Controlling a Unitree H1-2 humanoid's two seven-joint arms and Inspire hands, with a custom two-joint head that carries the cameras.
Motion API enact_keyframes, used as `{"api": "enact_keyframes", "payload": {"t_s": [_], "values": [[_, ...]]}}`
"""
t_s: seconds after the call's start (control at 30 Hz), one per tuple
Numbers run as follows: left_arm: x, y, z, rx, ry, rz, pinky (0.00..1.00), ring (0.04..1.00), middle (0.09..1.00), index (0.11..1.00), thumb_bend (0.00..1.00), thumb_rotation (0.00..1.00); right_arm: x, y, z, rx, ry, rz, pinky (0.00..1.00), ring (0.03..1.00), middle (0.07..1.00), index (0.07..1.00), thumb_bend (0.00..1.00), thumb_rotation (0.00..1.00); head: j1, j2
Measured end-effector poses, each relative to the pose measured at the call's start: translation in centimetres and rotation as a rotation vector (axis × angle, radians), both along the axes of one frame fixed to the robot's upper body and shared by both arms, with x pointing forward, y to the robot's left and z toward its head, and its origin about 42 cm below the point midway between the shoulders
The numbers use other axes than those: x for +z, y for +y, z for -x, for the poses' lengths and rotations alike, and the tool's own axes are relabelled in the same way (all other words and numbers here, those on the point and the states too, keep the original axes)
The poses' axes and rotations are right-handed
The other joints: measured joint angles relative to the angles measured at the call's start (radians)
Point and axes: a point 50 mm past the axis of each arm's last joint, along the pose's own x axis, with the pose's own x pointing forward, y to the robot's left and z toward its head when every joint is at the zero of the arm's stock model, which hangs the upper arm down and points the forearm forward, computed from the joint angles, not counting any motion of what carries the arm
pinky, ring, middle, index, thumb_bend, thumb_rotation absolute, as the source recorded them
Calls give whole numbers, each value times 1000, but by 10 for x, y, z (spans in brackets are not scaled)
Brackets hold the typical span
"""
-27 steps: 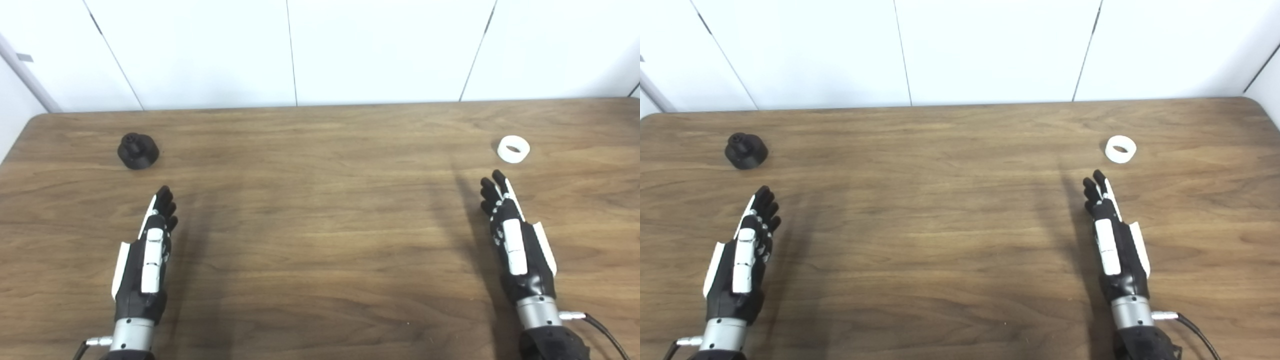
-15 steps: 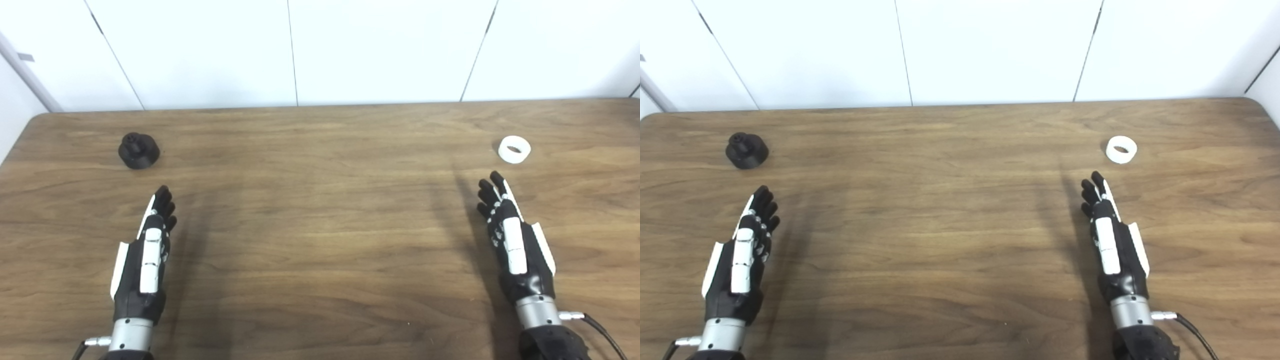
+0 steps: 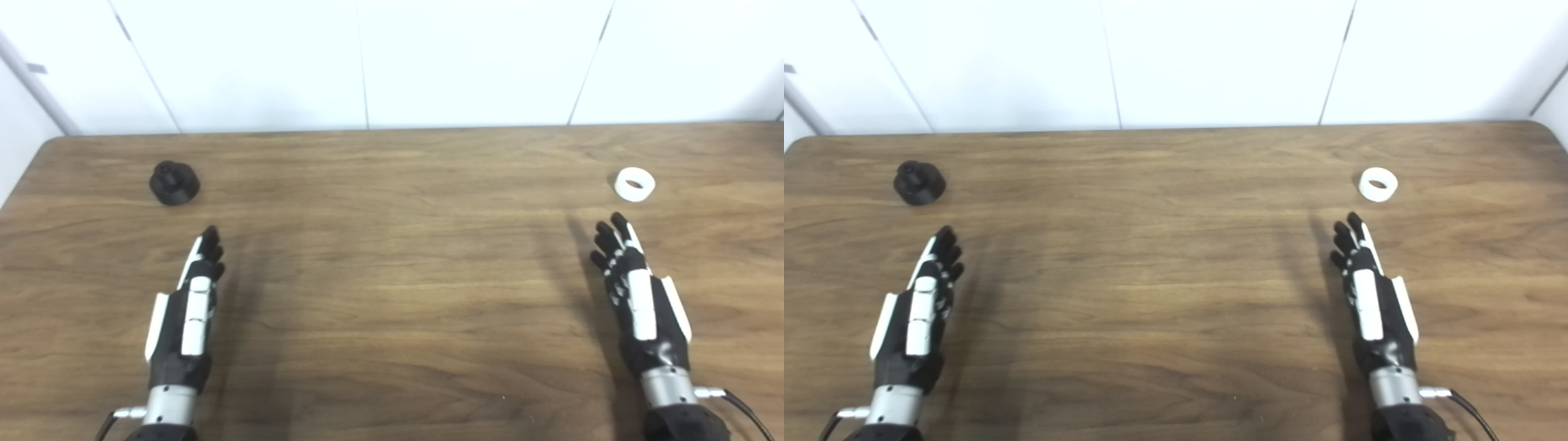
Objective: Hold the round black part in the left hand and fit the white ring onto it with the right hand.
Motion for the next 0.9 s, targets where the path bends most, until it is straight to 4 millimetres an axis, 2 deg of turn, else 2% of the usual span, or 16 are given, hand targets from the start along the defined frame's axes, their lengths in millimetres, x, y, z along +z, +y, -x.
{"api": "enact_keyframes", "payload": {"t_s": [0.27,0.43,0.47,0.6,0.67,0.77,0.9], "values": [[-6,-7,-1,-2,-3,-14,1000,1000,1000,988,452,929,0,-10,0,14,-11,3,1000,995,979,1000,541,1000,81,-55],[-8,-13,-2,-7,-5,-46,1000,1000,1000,986,432,949,0,-11,0,30,-25,-14,1000,1000,993,1000,512,1000,109,-69],[-8,-15,-2,-7,-8,-54,1000,1000,1000,986,429,946,0,-11,0,32,-26,-18,1000,1000,995,1000,512,1000,126,-83],[-9,-17,-3,8,-10,-69,1000,1000,1000,977,453,937,0,-13,-1,36,-46,-24,1000,999,984,1000,511,1000,149,-95],[-10,-19,-3,14,-6,-80,1000,1000,1000,976,462,919,1,-15,-1,37,-59,-17,1000,974,973,1000,463,1000,154,-97],[-14,-21,-4,15,4,-79,1000,1000,998,975,466,909,1,-20,-4,40,-62,2,1000,975,974,1000,445,1000,154,-100],[-15,-22,-4,25,5,-76,1000,1000,1000,981,477,905,1,-24,-5,39,-63,13,1000,980,971,1000,461,1000,160,-109]]}}
